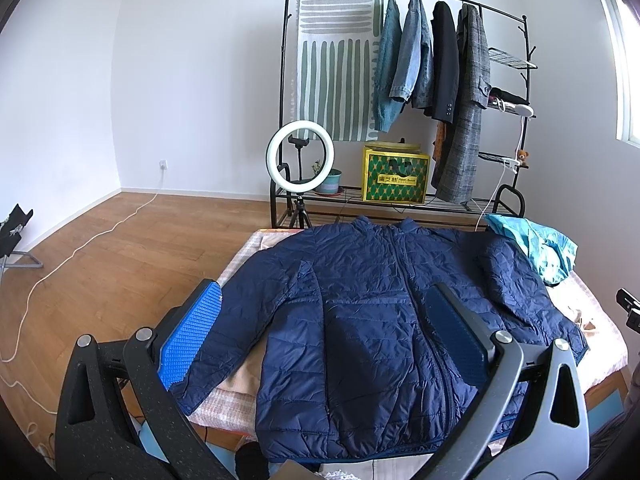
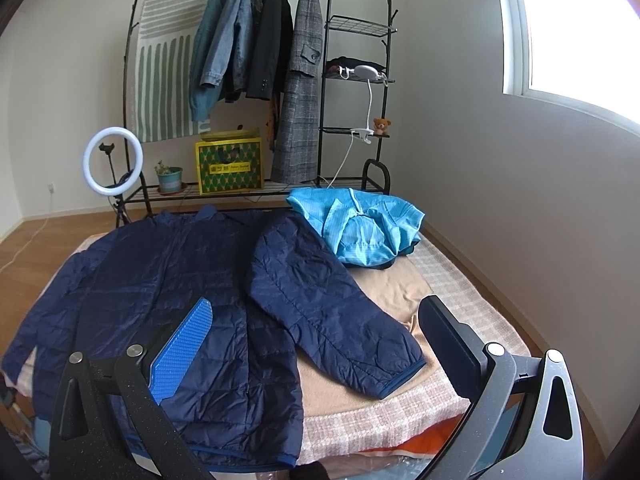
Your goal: Fold large clothes
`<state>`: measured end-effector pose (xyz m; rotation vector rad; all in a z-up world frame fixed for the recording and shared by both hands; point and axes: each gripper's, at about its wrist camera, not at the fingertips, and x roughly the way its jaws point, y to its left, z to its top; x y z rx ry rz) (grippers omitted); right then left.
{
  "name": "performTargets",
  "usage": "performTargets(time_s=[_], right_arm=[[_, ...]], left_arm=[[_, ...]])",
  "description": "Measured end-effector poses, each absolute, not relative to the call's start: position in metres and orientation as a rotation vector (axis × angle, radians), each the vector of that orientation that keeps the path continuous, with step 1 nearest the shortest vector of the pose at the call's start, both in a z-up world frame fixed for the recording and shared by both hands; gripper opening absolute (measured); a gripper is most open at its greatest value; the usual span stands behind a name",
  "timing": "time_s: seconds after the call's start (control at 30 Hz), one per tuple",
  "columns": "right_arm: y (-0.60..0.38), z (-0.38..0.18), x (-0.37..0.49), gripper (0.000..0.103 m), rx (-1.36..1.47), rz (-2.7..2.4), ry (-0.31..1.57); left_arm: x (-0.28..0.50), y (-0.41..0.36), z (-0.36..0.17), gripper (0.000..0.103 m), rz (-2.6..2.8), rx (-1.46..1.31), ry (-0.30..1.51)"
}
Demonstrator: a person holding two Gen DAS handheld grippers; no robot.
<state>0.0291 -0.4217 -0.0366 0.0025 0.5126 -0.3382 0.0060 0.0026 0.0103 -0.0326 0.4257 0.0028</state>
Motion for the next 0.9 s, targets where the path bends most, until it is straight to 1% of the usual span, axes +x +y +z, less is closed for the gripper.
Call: performTargets(time_s=[0.13,0.17,0.2,0.23,0.57,0.9], right_arm=[[-0.421,-0.037,0.031,0.103,0.001,-0.333,0.510],[-0.420,-0.037,0.032,0.103,0.000,-0.332,0.510],[-0.420,-0.037,0.032,0.103,0.000,-0.330,0.509],[-0.419,-0.038,0.033,0.102,-0.001,-0.328,0.510],[-0.405,-0.041,0.049,0.102,-0.013,-0.295,0.516],[-0.372,-0.046,0.085,0.103,-0.012,-0.186,0.513]], left_arm=[[0.005,0.004,0.013,0.103,0.006,-0.033,0.429],[0.006,0.005,0.011,0.103,0.008,-0.033,0.431],[0.009,0.005,-0.006,0.103,0.011,-0.035,0.432],[0.009,0.005,-0.009,0.103,0.014,-0.034,0.434],[0.016,0.022,-0.017,0.103,0.065,-0.036,0.450],[0.048,0.095,-0.050,0.103,0.174,-0.045,0.515]])
